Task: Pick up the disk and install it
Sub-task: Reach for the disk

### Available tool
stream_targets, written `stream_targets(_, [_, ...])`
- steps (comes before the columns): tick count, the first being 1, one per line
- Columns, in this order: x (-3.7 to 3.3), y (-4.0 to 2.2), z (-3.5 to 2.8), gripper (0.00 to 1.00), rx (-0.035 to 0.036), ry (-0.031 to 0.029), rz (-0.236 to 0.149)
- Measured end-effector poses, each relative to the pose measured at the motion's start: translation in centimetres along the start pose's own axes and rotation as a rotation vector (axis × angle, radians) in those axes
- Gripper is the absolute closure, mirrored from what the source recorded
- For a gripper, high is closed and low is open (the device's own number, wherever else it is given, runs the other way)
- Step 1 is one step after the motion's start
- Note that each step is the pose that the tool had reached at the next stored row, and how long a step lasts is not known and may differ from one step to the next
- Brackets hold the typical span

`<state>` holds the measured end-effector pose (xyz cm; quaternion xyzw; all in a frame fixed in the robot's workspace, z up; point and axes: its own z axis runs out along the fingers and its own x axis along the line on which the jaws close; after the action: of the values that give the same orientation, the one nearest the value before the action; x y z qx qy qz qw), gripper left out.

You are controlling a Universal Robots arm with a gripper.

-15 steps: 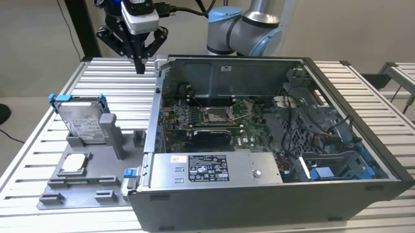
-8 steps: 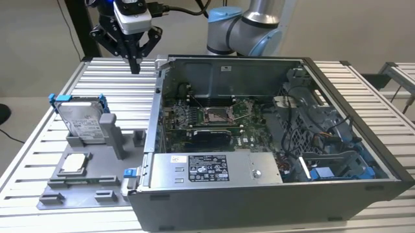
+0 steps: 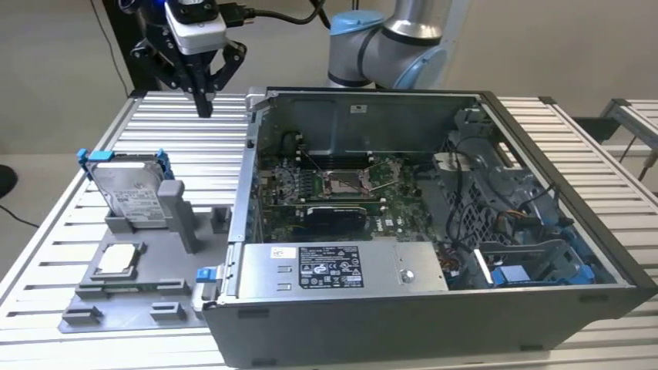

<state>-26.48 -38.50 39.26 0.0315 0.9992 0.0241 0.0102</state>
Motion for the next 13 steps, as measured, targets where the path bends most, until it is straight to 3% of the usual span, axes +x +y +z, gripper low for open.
stream_targets(13, [1.89,-0.12,-0.04,1.00,-0.0001,0.0002,-0.005])
